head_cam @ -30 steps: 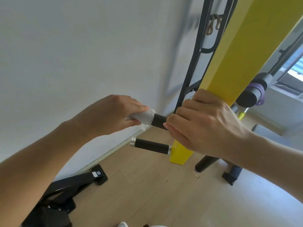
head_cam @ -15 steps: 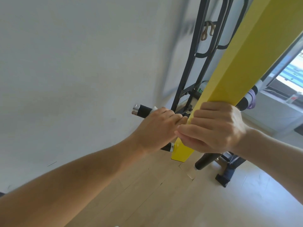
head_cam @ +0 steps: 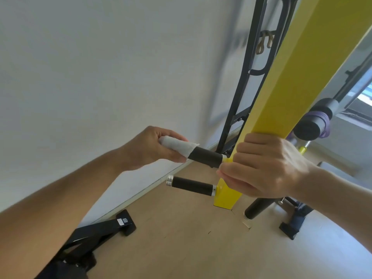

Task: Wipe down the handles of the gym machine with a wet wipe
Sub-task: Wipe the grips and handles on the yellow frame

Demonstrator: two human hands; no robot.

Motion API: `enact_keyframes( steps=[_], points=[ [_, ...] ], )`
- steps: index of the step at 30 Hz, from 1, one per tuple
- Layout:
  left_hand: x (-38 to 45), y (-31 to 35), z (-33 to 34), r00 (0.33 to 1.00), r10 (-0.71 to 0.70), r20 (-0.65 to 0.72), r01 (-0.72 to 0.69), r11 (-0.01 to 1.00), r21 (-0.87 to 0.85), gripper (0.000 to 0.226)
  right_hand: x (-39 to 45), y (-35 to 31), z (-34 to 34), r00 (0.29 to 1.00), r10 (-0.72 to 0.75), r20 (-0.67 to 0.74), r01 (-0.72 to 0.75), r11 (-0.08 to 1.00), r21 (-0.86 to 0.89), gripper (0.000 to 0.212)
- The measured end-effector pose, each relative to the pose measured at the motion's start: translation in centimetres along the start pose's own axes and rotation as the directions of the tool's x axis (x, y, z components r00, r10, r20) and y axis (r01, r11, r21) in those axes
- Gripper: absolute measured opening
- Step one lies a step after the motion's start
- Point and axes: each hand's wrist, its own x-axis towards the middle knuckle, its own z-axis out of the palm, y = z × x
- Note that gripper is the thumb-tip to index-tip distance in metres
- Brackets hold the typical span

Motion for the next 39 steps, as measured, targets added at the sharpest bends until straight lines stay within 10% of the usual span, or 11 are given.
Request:
enact_keyframes(
  steps=[3,7,12,17,20,27,32,39],
  points=[
    [-1.0,-2.2,1.9,0.998,-0.040,-0.055,0.008,0.877,-0.481,0.034,0.5,-0.2,-0.4,0.988,-0.070,-0.136,0.056,0.993,-0.100,0.020],
    [-1.5,-2.7,2.0,0.980,-0.056,-0.190,-0.083,0.756,-0.649,0.032,0.3,-0.6,-0.4,0.993,-0.026,-0.117,0.012,0.994,-0.112,0.021],
    [-1.7,-2.0,1.5,0.855,0.107,-0.507,-0.164,0.984,-0.070,0.026,2.6,-3.5,-0.4,0.928,0.347,0.133,-0.336,0.937,-0.099,0.023],
    [-1.7,0.1,3.9,0.860,0.308,-0.406,-0.148,0.913,0.380,0.035,5.8,-4.0,0.1,0.795,0.525,0.305,-0.573,0.814,0.092,0.071],
    [-1.5,0.6,4.8,0.890,0.211,-0.403,-0.086,0.948,0.306,0.043,6.4,-4.1,0.7,0.738,0.562,0.373,-0.647,0.746,0.156,0.057],
    [-3.5,-3.1,5.8,0.962,0.055,-0.268,-0.063,0.998,-0.019,0.142,7.3,-4.9,2.2,0.711,0.536,0.455,-0.616,0.787,0.036,0.033],
    [-4.2,-3.1,5.8,0.975,0.052,-0.216,-0.058,0.998,-0.025,0.140,8.8,-4.2,3.3,0.670,0.576,0.468,-0.662,0.749,0.025,0.027],
    [-4.2,-2.7,5.5,0.969,0.113,-0.218,-0.149,0.976,-0.158,0.083,9.9,-3.3,2.8,0.593,0.647,0.479,-0.777,0.616,0.130,0.034]
  ],
)
